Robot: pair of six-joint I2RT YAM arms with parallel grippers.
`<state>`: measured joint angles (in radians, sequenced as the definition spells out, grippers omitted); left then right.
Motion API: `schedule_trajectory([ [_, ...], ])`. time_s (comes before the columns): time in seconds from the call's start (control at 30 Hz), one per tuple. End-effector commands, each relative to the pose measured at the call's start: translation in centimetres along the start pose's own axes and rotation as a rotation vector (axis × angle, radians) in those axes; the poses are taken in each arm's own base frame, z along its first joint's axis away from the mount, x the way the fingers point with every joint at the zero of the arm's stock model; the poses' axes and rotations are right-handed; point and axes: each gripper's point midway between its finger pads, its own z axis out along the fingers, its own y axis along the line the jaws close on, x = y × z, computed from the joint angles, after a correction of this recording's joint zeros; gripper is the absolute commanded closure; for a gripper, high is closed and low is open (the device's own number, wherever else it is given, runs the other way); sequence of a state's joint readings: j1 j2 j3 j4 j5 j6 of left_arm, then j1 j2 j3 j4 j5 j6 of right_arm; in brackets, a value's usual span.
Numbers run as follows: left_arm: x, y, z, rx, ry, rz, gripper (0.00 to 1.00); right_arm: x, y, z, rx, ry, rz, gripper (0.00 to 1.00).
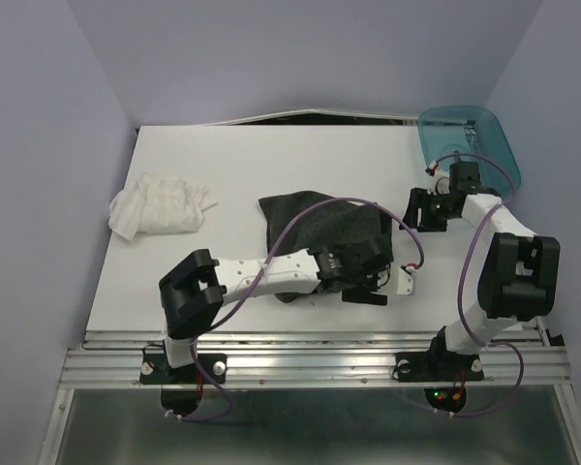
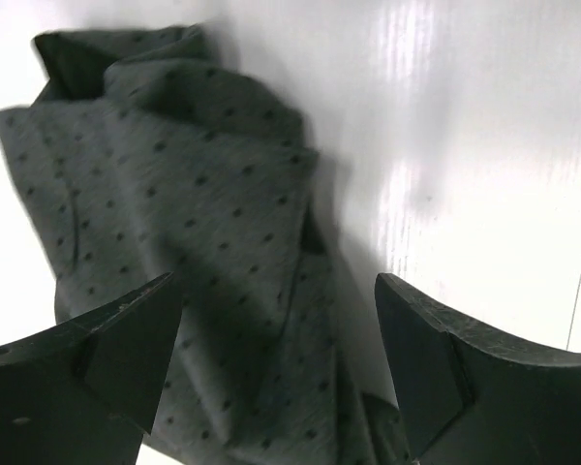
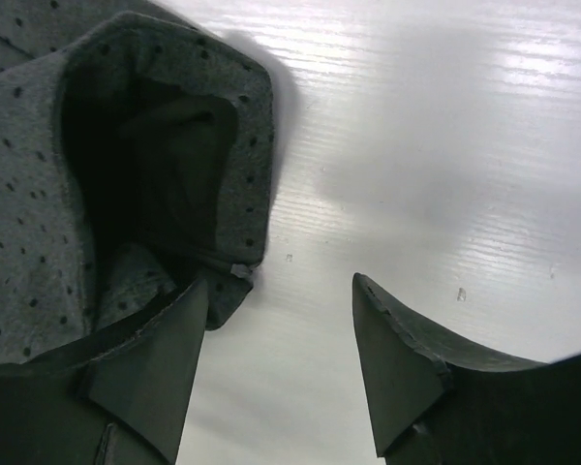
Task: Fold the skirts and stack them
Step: Flatten the skirt out
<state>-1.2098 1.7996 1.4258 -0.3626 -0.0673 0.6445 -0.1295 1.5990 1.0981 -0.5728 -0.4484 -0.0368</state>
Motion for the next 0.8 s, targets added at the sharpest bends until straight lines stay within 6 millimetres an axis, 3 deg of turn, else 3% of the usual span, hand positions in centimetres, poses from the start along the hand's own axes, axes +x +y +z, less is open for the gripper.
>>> schedule_trajectory([
  [0.0, -3.1, 2.0, 0.1, -0.14, -0.051, 0.033, 0.08, 0.0, -0.6, 1.4, -0.001, 0.013, -0.01, 0.34],
  [0.17, -2.4, 1.4, 3.5, -0.169, 0.004, 0.052, 0.1, 0.3, -0.3, 3.3, -0.064, 0.045, 0.03, 0.36],
  [0.3, -1.1, 1.1, 5.6, -0.189, 0.046, 0.093, 0.18, 0.4, -0.4, 3.8, -0.072, 0.052, 0.036, 0.36],
  [0.43, -0.5, 2.1, 6.0, -0.213, 0.057, 0.076, 0.5, 0.6, -0.2, 4.0, -0.09, 0.056, 0.038, 0.36],
  [0.5, -1.4, 3.9, 4.5, -0.242, 0.017, 0.018, 0.69, 0.7, -0.3, 4.1, -0.089, 0.057, 0.038, 0.37],
  [0.57, -1.6, 5.3, 3.0, -0.252, -0.012, -0.028, 0.79, 0.8, -0.4, 4.2, -0.086, 0.058, 0.04, 0.37],
  [0.6, -2.5, 6.3, 1.0, -0.266, -0.054, -0.051, 0.9, 0.8, -0.4, 4.4, -0.087, 0.056, 0.038, 0.37],
  [0.63, -2.9, 6.3, 0.2, -0.237, -0.085, -0.062, 0.97, 0.9, -0.4, 4.4, -0.09, 0.057, 0.039, 0.38],
  [0.7, -3.3, 7.6, -3.0, -0.244, -0.151, -0.115, 1.0, 1.2, -0.4, 4.7, -0.096, 0.056, 0.046, 0.38],
  [0.77, -3.7, 7.6, -5.1, -0.187, -0.23, -0.17, 1.0, 1.6, -0.4, 4.9, -0.101, 0.056, 0.051, 0.39],
])
